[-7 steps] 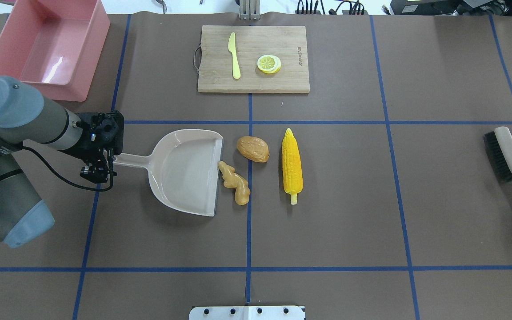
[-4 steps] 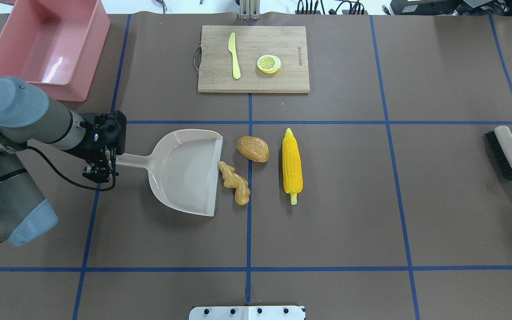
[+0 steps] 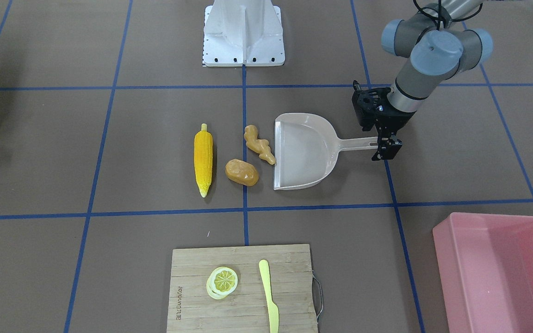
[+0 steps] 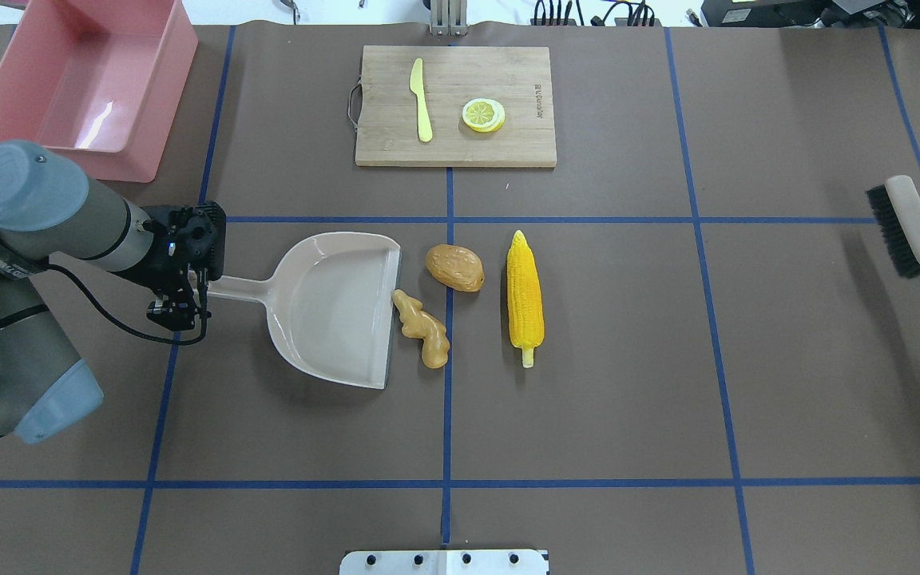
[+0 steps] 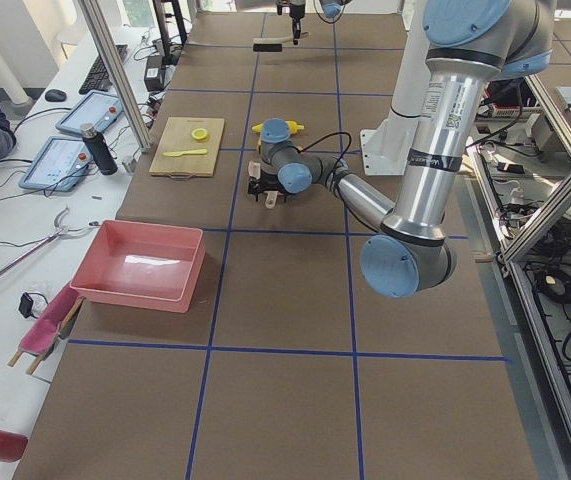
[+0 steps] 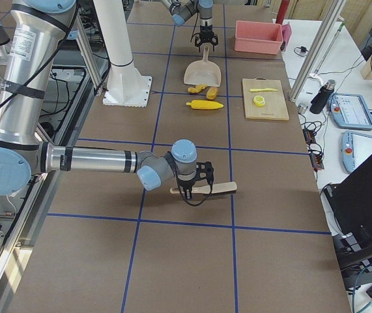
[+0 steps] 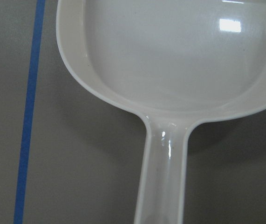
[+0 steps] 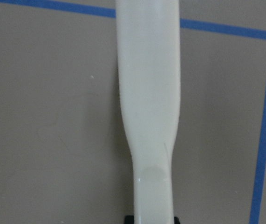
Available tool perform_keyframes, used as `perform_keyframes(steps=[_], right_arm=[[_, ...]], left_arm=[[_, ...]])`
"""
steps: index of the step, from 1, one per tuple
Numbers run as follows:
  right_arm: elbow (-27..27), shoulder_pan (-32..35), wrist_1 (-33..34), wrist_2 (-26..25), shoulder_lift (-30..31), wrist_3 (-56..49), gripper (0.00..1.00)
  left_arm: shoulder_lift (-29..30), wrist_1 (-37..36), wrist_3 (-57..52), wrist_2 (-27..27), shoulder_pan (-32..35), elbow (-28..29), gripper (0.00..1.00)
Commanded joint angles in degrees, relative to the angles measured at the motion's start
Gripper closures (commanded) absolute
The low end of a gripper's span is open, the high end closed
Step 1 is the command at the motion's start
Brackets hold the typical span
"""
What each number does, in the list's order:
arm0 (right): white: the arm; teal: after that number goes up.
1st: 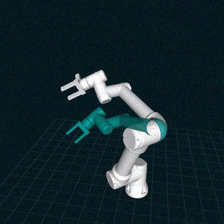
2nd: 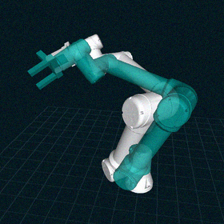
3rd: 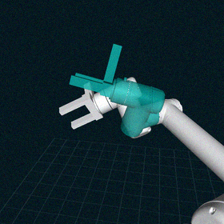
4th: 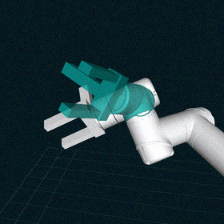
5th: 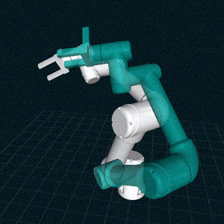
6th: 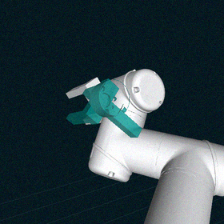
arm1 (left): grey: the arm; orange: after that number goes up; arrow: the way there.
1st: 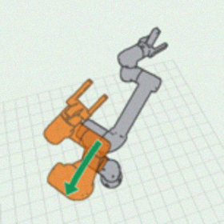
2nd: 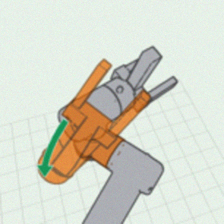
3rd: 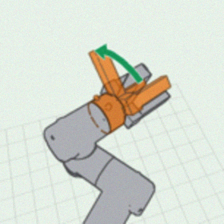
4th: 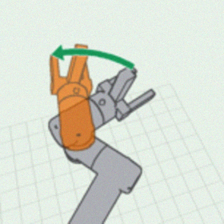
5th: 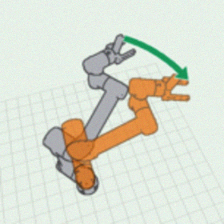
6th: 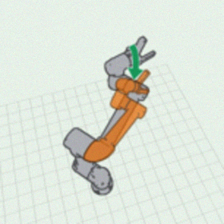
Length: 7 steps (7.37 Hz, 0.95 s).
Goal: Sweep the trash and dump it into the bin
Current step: 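Lift the white-handled brush with the right gripper and carry it toward the corn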
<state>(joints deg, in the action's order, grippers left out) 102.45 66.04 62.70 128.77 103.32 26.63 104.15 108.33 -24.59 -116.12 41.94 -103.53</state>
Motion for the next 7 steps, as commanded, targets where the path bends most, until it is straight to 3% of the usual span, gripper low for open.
perform_keyframes(steps=[1,2,4,7], right_arm=[[8.17,1.45,21.04,-0.54,-9.14,-2.35,1.00],[9.59,0.50,28.46,-0.89,-15.11,-3.16,1.00],[10.92,-4.93,36.32,-6.39,-23.39,-1.94,1.00],[10.84,-15.99,37.24,-10.97,-29.82,10.32,1.00]], left_arm=[[-0.08,0.04,0.07,0.01,-0.02,0.17,0.03],[-0.17,-0.05,-0.02,0.01,-0.02,0.08,0.03],[-0.17,0.04,0.07,0.01,-0.02,0.26,0.03],[-0.17,0.22,-0.02,-0.07,-0.02,0.26,0.03]])
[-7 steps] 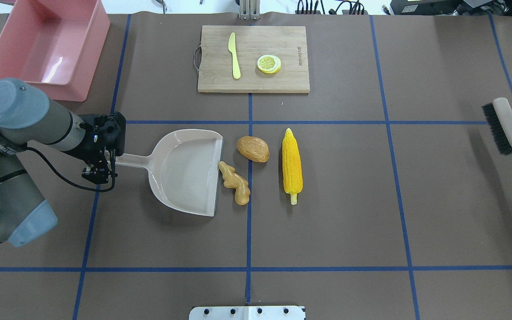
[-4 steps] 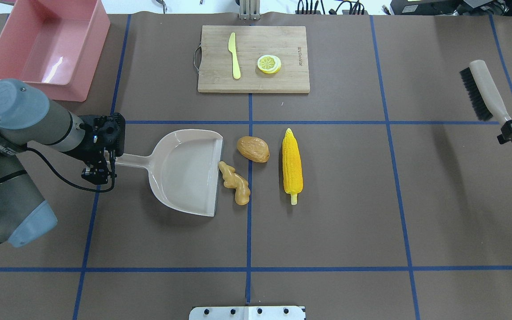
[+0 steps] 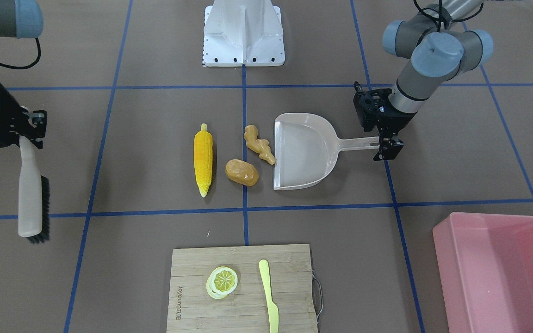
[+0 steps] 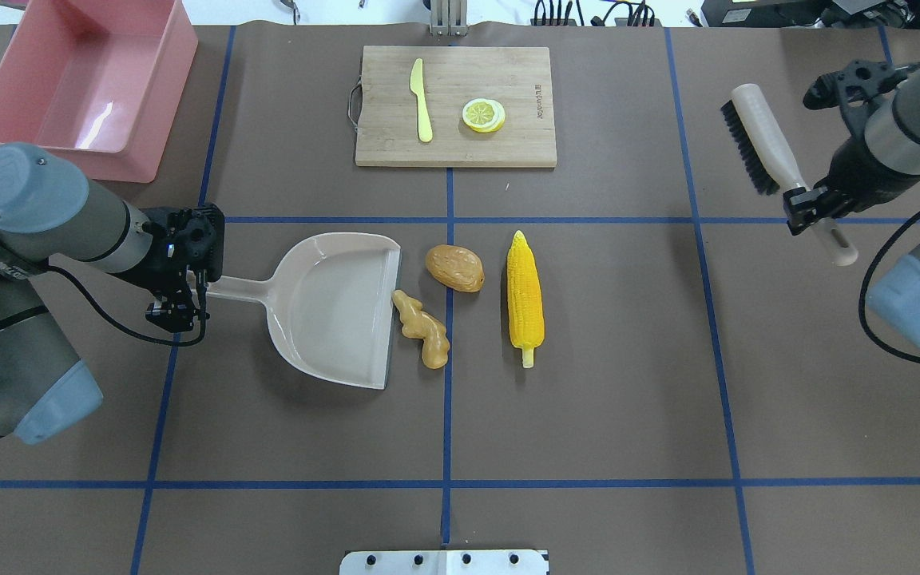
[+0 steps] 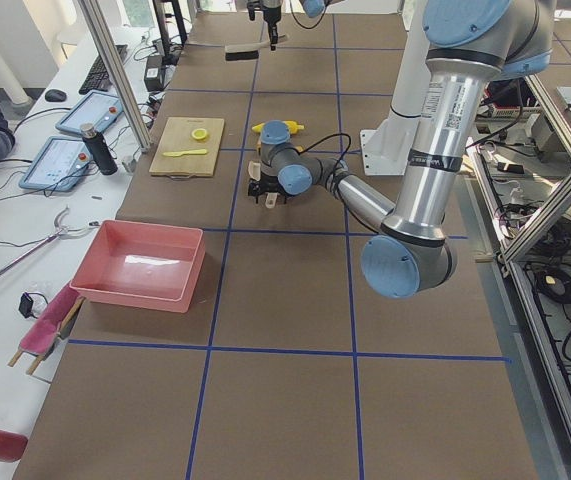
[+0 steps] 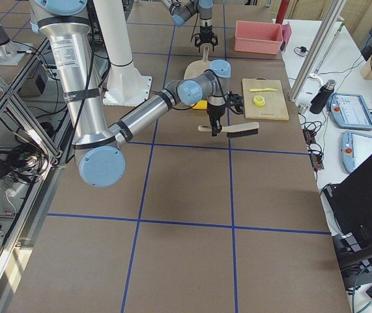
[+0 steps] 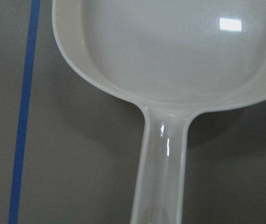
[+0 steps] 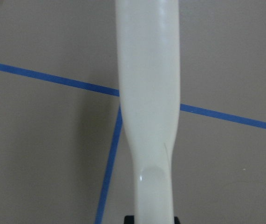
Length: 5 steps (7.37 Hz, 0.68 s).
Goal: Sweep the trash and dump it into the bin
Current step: 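Lift the white-handled brush with the right gripper and carry it toward the corn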
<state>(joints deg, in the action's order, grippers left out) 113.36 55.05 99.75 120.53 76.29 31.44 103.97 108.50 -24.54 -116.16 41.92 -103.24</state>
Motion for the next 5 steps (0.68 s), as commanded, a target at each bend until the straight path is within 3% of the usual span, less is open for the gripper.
perform_keyframes(steps=[1,3,5], right_arm=[[-0.24,-8.09,0.18,-3.54,-4.29,10.00,1.00],[-1.99,-14.51,-2.34,-8.79,-5.88,17.48,1.00],[-5.77,-18.73,-8.41,-9.69,-7.46,25.47,1.00]], left_arm=[[0.00,0.04,0.02,-0.03,0.00,-0.03,0.03],[-0.09,0.04,0.10,-0.12,0.00,-0.29,0.03],[-0.09,-0.66,0.37,-0.82,0.09,-0.29,0.03]])
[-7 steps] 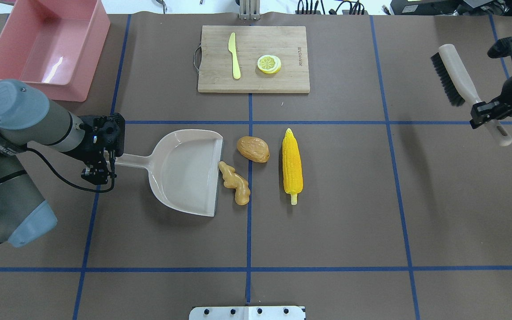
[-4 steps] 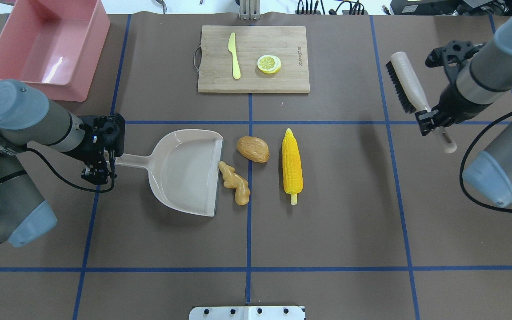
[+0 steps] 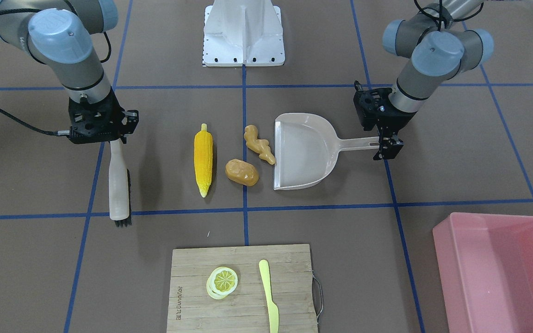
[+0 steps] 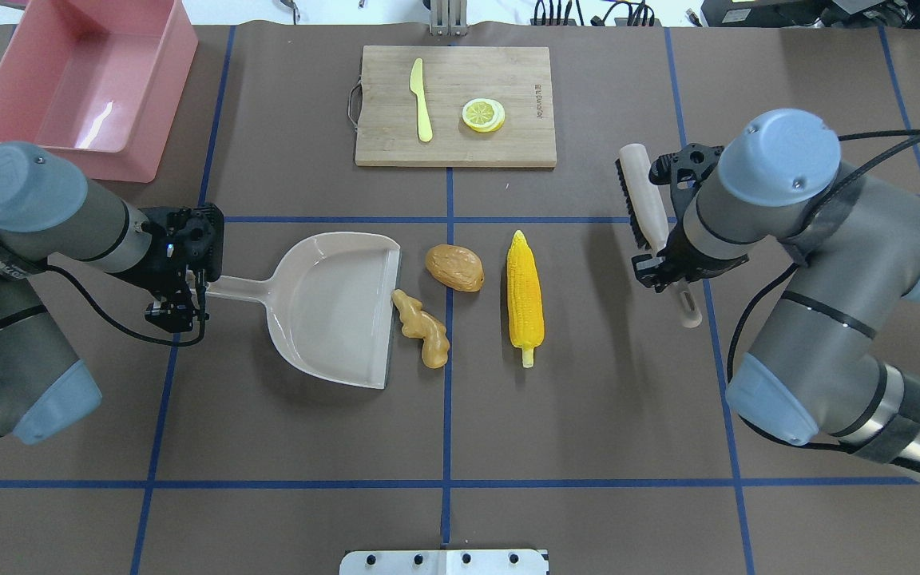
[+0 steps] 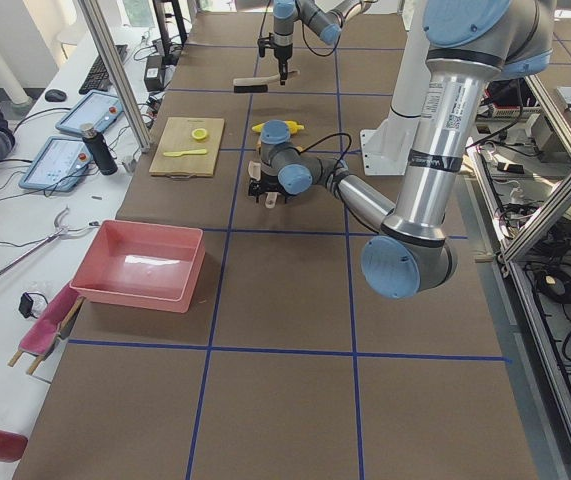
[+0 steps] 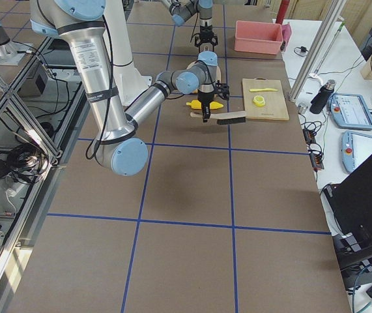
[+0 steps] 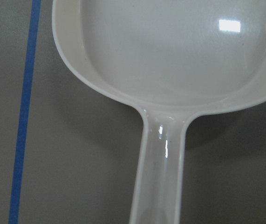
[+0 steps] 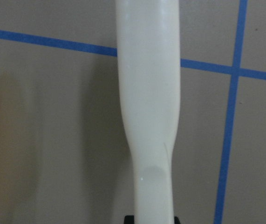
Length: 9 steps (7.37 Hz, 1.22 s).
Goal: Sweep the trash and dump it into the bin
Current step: 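Lift the white-handled brush with the right gripper and carry it toward the corn, then sweep the corn, potato and ginger into the dustpan with the right gripper's brush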
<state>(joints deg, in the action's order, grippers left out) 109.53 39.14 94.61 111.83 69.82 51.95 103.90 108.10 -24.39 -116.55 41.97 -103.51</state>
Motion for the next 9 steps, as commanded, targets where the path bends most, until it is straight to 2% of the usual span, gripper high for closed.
perform_keyframes(steps=[1,5,9], right_arm=[[-2.04,-4.50,-3.55,-1.09,-1.26,7.44,1.00],[-1.42,-10.74,-6.27,-1.17,-1.53,16.15,1.00],[-3.00,-13.30,-6.28,-2.14,-4.51,16.34,1.00]], left_arm=[[-0.02,-0.26,0.39,-0.52,0.13,-0.11,0.03],[-0.98,0.09,-0.13,-0.52,0.04,-0.20,0.02],[-1.69,0.35,0.04,-0.43,0.13,-0.28,0.02]])
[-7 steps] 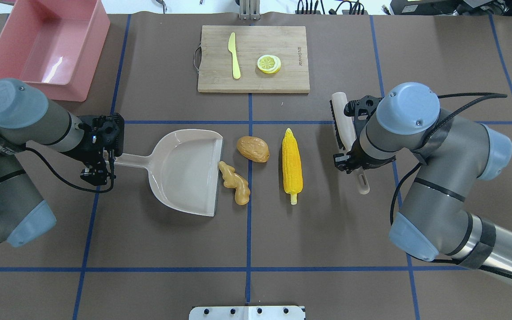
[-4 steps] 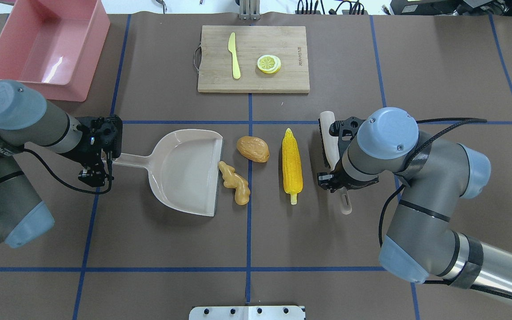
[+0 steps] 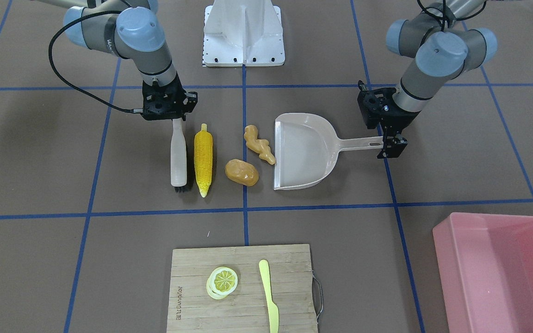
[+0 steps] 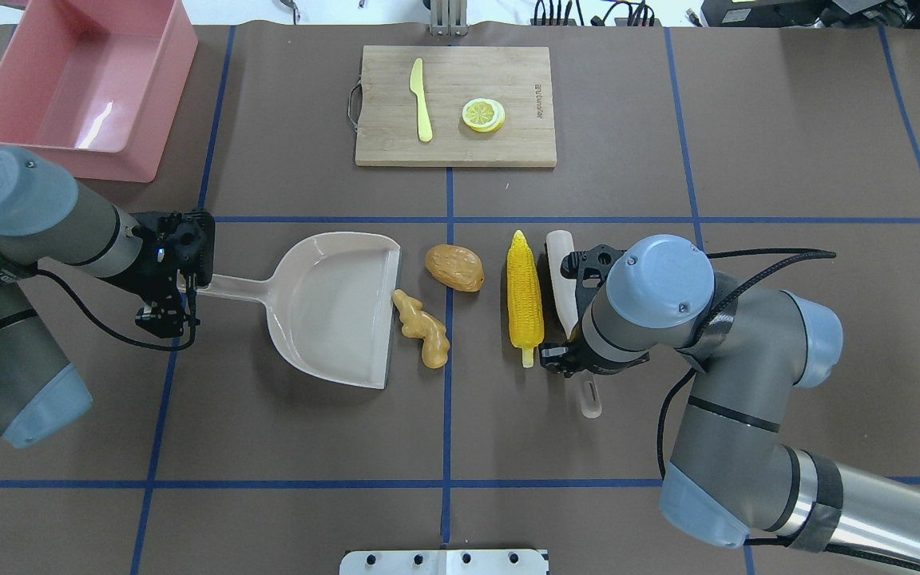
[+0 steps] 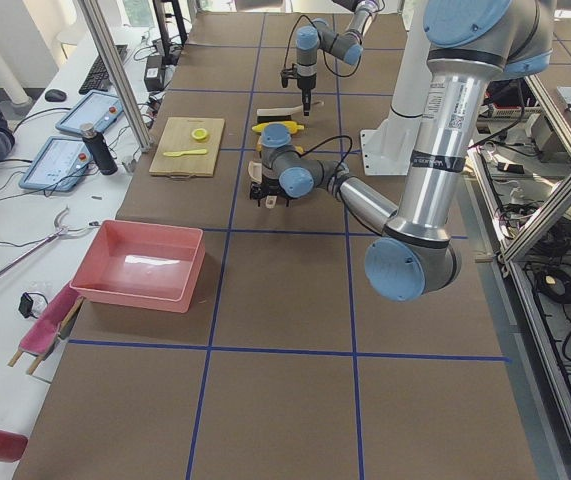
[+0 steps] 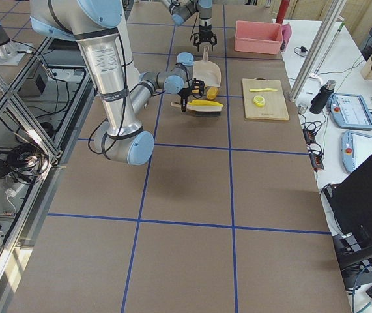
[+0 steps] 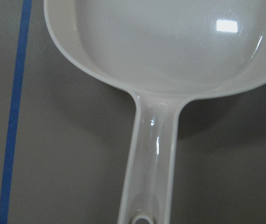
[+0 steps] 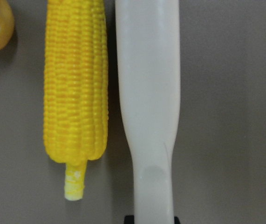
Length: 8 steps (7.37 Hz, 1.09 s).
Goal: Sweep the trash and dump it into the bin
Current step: 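Sweep the corn, potato and ginger into the dustpan with the right gripper's brush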
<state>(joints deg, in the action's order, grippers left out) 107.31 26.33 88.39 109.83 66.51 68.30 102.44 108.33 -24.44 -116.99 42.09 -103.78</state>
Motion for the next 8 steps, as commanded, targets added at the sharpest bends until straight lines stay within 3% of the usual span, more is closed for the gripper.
perform_keyframes(steps=[1,6,8], right_arm=[[-2.70,-0.84,-0.15,-1.10,-2.60,-0.10,1.00],[-9.39,-1.46,-6.47,-1.28,-9.72,2.18,1.00],[-14.38,-2.77,-11.80,-1.37,-12.35,4.71,1.00]], left_arm=[[-0.23,0.12,0.09,0.00,0.01,-0.02,0.02],[-0.49,0.47,-0.08,-0.17,0.18,0.24,0.02],[-1.88,1.44,0.00,-1.39,0.36,0.16,0.02]])
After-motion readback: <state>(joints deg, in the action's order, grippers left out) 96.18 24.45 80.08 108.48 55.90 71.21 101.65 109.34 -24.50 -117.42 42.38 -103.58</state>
